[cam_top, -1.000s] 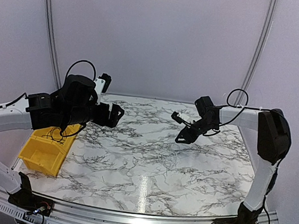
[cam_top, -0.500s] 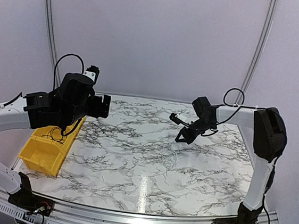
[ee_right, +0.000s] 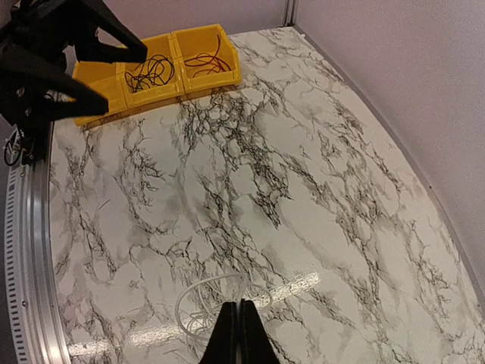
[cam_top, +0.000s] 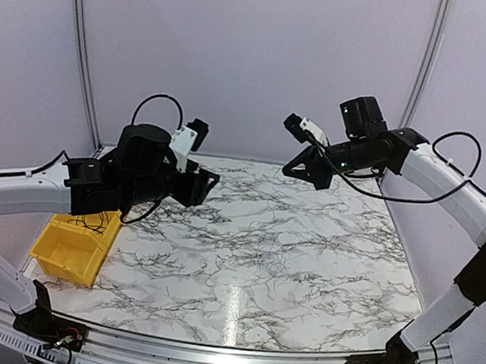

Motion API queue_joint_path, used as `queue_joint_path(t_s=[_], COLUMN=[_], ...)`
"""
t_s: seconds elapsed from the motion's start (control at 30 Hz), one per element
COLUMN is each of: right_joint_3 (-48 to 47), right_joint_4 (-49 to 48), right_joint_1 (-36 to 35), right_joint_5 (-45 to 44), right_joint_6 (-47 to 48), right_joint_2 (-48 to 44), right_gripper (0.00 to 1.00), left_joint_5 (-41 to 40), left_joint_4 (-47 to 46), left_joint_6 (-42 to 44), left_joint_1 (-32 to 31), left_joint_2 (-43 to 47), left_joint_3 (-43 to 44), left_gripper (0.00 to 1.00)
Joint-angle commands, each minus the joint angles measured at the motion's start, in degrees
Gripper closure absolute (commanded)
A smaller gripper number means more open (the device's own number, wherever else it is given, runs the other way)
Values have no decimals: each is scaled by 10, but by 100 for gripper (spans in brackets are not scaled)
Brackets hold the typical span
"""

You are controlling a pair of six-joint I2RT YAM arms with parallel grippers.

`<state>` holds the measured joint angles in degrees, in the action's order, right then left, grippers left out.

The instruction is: Untangle the cables

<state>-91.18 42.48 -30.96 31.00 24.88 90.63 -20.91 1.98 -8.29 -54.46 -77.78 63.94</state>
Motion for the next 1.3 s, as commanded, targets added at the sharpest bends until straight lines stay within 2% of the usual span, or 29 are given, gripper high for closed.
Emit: queue_joint_path(t_s=[0.0,0.17,0.33,0.47,0.53,0.63,0.73,0.9,1.0,1.1,1.27], right_joint_3=[-28,-94,-147,-191,-216,-273,-351,-470,-498,-486,-362], right_joint_4=[37,64,104,136,151,163,173,165,146,149,111], right_joint_1=[-21,-28,-29,-29,-30,-29,-29,-29,-29,-30,-25], right_joint_5=[-5,2,30,64,90,110,104,67,37,6,-36], right_joint_6=[-20,-43,-43,-50,-55,-75,-92,-117,-120,-104,-96], right_joint_2=[-1,4,12,16,16,17,28,38,26,11,-43], right_gripper=[100,100,100,100,100,100,100,100,100,100,100], left_joint_5=[143,188,173,170,178,202,222,241,252,256,243], left_joint_4=[-82,-156,-208,-259,-293,-336,-361,-372,-377,-379,-381], left_joint_6=[60,51,65,61,50,22,-6,-37,-48,-55,-61], left_joint_1=[-63,-65,-56,-41,-30,-15,-8,-5,-4,-4,-1], left_joint_2=[-33,-96,-196,-271,-303,-347,-384,-423,-435,-427,-366], left_joint_3=[8,14,49,88,98,112,125,132,133,128,87], left_gripper=[34,33,32,34,40,55,75,93,98,100,100])
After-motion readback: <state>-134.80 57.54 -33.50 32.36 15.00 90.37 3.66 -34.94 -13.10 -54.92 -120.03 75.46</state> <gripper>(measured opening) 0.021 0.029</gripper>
